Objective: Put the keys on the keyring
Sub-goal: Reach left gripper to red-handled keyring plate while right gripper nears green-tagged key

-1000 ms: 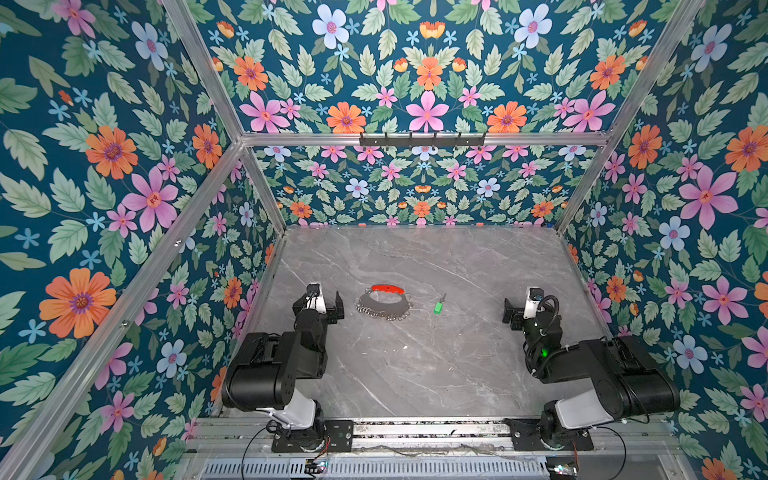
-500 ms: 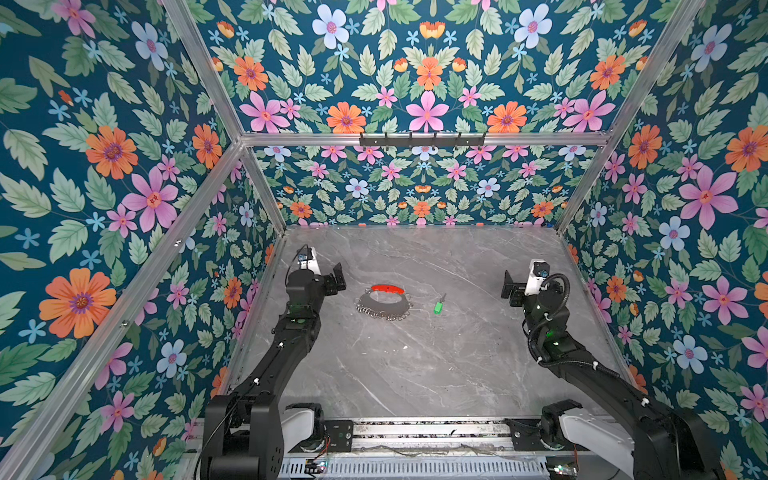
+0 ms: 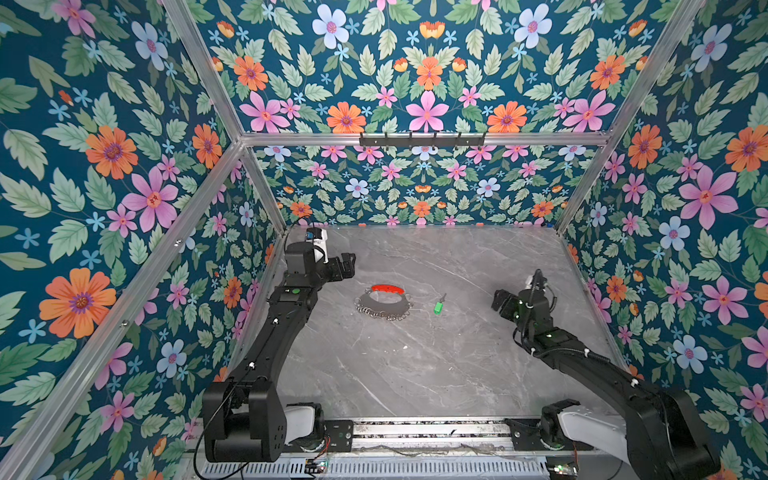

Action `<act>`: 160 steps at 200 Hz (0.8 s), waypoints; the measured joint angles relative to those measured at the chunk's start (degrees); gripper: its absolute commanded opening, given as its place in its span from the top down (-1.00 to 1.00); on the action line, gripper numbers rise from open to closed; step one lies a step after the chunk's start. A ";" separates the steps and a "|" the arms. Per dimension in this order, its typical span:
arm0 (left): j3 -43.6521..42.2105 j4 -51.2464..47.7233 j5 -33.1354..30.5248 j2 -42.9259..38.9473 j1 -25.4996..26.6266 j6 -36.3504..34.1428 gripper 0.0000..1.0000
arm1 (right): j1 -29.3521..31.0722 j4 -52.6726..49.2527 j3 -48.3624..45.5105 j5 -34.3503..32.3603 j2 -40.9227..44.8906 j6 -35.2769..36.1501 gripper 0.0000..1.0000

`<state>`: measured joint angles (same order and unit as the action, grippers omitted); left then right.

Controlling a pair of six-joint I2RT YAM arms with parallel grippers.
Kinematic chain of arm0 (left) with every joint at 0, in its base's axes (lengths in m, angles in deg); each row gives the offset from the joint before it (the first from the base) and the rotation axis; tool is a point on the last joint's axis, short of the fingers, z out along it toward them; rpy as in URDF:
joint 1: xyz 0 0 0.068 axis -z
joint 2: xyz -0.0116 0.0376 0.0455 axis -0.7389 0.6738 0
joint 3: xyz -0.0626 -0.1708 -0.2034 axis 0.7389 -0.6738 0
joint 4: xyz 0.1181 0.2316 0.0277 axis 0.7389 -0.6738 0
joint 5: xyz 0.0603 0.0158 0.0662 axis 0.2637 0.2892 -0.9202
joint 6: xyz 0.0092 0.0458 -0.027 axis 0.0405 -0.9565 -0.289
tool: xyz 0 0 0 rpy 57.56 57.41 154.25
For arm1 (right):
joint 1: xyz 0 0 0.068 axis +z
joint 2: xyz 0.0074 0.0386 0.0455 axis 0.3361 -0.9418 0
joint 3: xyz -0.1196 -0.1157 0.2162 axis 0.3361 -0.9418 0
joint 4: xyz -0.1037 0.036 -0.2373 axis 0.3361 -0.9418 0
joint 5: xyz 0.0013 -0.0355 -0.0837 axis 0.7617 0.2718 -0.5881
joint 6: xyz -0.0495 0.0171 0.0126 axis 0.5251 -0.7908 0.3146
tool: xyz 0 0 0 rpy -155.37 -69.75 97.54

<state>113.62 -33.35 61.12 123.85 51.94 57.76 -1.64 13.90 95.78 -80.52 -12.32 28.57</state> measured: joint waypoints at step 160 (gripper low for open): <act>4.02 8.41 1.73 18.97 19.34 -15.39 -0.73 | 1.55 10.80 -0.26 10.21 -6.21 -0.07 -0.70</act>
<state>117.64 -24.93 62.85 142.82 71.28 42.37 -0.09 24.70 95.52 -70.31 -18.53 28.51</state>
